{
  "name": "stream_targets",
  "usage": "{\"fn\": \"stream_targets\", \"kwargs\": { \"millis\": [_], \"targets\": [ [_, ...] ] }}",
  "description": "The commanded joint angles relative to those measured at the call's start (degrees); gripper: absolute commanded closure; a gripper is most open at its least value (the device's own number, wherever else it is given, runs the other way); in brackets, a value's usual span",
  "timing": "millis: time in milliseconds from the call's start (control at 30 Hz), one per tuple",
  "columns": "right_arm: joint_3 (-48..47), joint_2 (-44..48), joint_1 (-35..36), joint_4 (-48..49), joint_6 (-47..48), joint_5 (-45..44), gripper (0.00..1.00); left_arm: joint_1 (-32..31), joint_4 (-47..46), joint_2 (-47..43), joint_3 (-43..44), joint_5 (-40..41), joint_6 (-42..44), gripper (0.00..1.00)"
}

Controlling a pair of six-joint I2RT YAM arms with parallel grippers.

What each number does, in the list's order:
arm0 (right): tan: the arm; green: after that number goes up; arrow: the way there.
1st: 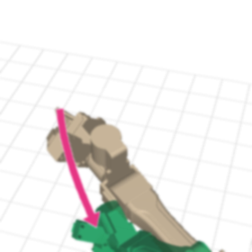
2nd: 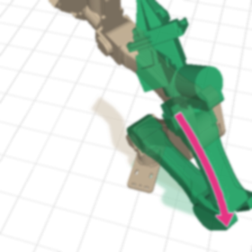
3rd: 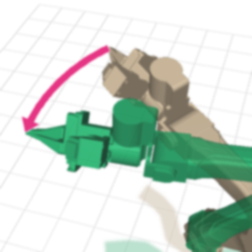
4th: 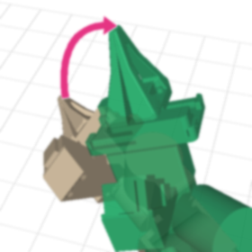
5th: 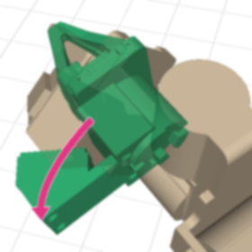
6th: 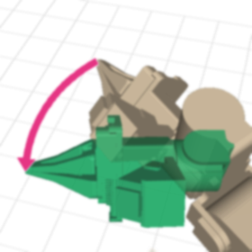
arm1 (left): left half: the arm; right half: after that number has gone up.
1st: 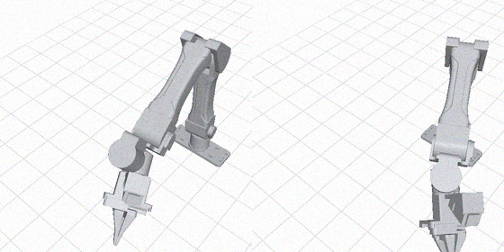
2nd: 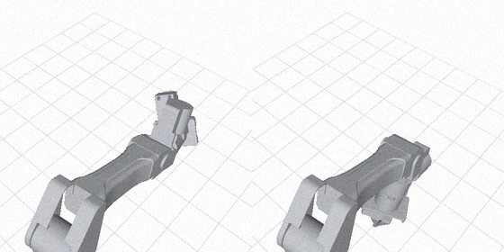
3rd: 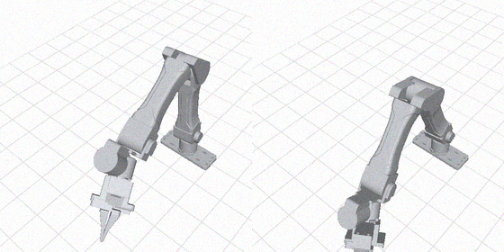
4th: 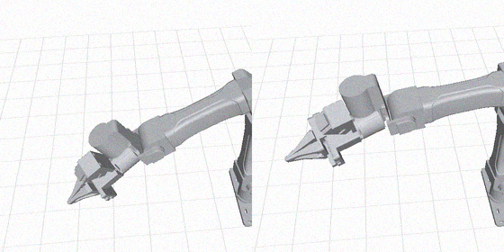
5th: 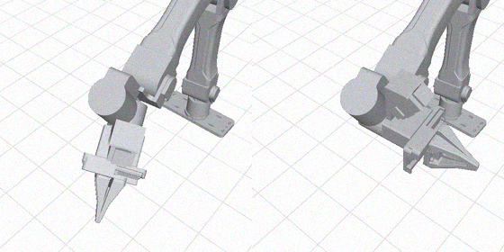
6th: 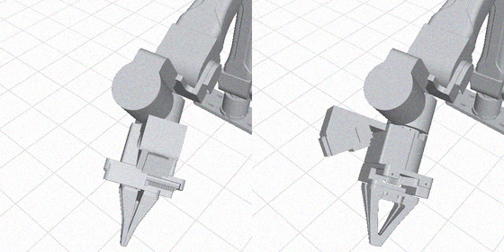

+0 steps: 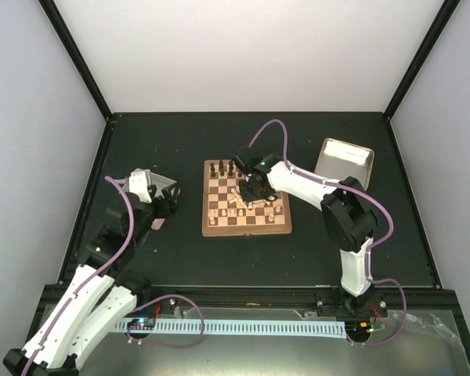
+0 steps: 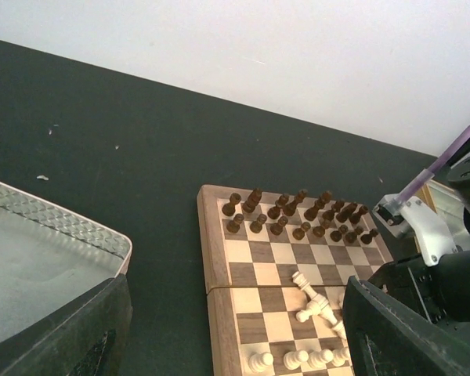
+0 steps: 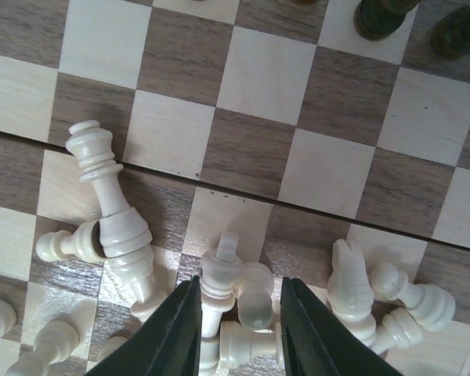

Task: Set up the chess pieces on the board
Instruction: Pick up the chess piece from the chessboard, then place the chess piece on the chessboard.

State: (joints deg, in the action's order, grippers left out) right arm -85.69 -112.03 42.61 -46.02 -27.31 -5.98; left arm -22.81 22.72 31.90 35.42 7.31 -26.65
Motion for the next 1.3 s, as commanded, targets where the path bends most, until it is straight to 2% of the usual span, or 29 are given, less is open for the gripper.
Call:
{"fn": "stream_targets", "kwargs": {
  "millis": [0,167,333,467,933,1267],
  "targets": [
    [1.0,-1.6,-0.6,1.1,-0.1,-0.6,0.7,0.5,0.2,0.2,0.6,-0.3,0.0,0.24],
    [1.2,-2.2,-0.9,1.5,-0.2,-0.6,0.79,0.5,0.2,0.2,0.6,-0.4,0.0,0.24],
    [1.1,-2.3,-1.1,1.7,-0.1,-0.8,0.8,0.5,0.2,0.2,0.6,-0.4,0.1,0.24],
    [1.4,-1.2,-1.1,2.5,0.0,-1.2,0.86,0.5,0.2,0.3,0.7,-0.4,0.1,0.24],
    [3.6,6.0,-1.1,4.9,-0.3,-3.7,0.86,0.6,-0.1,0.5,0.6,-1.2,0.1,0.24],
    [12.6,13.3,-1.1,3.4,-1.6,-3.2,0.85,0.6,-0.5,0.9,0.4,-2.0,0.0,0.24]
  ]
}}
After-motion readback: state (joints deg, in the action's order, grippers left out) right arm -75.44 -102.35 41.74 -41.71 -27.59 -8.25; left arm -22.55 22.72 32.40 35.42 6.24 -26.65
